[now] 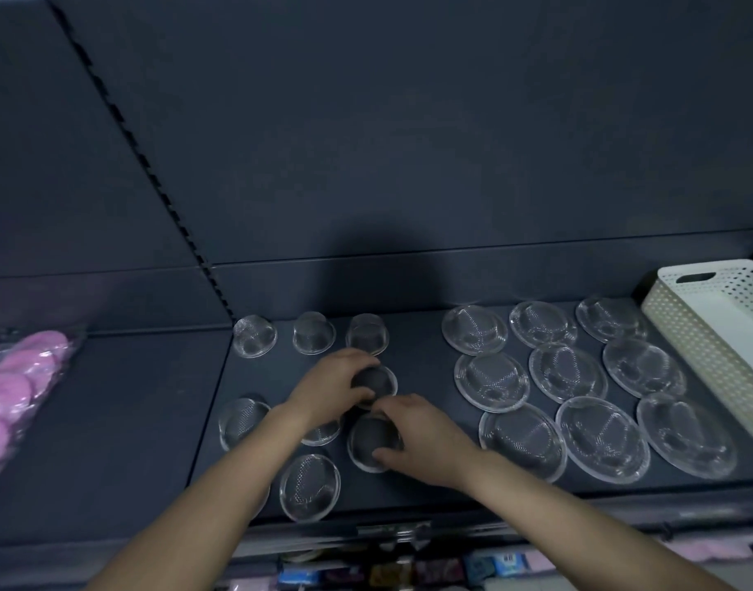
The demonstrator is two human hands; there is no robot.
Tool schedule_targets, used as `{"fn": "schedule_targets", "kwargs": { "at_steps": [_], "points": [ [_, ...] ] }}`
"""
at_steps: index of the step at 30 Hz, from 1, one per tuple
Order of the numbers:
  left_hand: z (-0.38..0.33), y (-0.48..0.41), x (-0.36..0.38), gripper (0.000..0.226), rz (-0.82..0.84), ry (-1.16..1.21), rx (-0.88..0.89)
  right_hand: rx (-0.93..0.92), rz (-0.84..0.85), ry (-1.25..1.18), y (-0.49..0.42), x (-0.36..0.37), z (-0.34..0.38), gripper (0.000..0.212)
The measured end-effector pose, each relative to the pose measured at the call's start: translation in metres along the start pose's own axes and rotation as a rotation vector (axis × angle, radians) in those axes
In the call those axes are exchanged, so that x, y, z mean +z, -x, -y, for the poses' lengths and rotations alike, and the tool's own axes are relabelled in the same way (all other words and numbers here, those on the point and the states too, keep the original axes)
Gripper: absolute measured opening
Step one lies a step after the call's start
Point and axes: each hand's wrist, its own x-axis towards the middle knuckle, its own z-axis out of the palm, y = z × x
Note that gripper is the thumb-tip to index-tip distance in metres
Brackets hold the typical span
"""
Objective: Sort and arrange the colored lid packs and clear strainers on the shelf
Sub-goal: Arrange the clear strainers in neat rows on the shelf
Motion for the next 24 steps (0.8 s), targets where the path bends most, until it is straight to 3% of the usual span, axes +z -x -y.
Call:
{"fn": "schedule_targets", "kwargs": {
  "at_steps": [8,12,15,19,24],
  "points": [
    [0.003,0.002,0.004,0.05,-0.06,-0.022,0.043,0.076,0.026,-0.025,0.004,-0.01,-0.009,0.05],
    [0.01,0.009,-0.008,0.049,-0.096,0.001,0.028,0.105,-0.106,-0.07,-0.008,-0.018,-0.01,0.047],
    [0.017,0.021,-0.022,0.052,0.001,-0.02,-0.049,0.121,-0.169,-0.048,-0.023,-0.018,-0.009,0.045],
    [0.026,0.038,-0.034,0.064,0.243,-0.157,-0.071,0.102,-0.096,0.05,-0.041,-0.013,-0.003,0.058],
    [0.041,0.04,-0.034,0.057,0.205,-0.164,-0.134,0.094,-0.057,0.08,-0.056,-0.008,0.0,0.058]
  ]
}}
